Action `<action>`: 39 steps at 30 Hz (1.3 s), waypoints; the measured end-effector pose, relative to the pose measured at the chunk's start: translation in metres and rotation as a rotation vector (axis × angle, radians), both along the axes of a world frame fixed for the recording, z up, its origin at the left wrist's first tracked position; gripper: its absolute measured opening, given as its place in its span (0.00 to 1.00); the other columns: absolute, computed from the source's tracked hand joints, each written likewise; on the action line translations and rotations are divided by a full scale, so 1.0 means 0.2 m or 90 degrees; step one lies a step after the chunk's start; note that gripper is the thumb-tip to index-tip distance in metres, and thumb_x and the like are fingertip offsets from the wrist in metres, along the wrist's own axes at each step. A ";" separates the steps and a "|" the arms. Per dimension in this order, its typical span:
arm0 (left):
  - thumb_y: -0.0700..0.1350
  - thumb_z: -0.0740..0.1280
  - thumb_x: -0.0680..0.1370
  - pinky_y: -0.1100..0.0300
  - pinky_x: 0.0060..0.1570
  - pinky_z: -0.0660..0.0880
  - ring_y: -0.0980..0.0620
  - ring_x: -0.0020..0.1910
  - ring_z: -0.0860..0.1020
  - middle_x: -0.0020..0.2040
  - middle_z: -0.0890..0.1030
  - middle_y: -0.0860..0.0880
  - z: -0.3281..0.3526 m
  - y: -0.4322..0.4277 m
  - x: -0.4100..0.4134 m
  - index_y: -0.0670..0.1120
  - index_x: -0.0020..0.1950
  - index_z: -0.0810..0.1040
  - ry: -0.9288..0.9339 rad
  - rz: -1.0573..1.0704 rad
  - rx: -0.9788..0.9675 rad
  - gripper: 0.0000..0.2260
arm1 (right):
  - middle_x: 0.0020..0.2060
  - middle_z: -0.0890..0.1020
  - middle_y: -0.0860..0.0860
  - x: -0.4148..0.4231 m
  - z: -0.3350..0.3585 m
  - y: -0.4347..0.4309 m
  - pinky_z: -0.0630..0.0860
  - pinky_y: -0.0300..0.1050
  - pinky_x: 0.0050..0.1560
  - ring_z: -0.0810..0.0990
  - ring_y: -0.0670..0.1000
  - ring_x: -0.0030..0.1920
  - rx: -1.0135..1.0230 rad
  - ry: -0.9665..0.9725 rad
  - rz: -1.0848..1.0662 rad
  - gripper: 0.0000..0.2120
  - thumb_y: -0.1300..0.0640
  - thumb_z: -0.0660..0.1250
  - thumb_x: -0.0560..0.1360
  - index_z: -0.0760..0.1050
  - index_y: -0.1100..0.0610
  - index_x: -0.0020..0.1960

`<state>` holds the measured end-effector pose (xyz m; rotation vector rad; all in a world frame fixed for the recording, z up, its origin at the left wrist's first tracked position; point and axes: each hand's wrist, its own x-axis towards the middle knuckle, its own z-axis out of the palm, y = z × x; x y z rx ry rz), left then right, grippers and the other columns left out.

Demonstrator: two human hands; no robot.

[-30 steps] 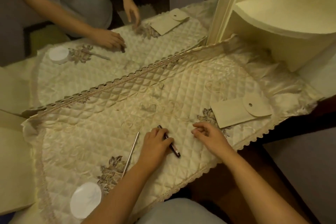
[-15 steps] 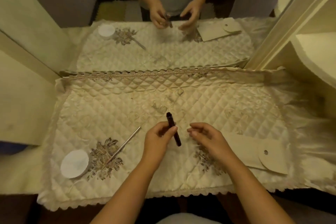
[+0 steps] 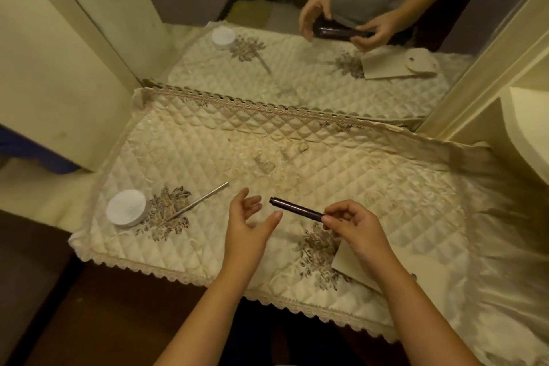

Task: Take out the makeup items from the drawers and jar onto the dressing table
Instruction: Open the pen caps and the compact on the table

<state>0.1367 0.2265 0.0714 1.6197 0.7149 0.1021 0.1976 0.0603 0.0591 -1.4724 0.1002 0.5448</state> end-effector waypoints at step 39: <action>0.44 0.63 0.77 0.71 0.34 0.65 0.56 0.40 0.72 0.44 0.74 0.51 -0.36 -0.05 0.13 0.45 0.53 0.77 0.148 -0.148 0.218 0.07 | 0.38 0.79 0.52 0.29 -0.28 0.09 0.75 0.31 0.29 0.78 0.48 0.35 -0.175 0.072 0.032 0.10 0.62 0.67 0.72 0.75 0.61 0.53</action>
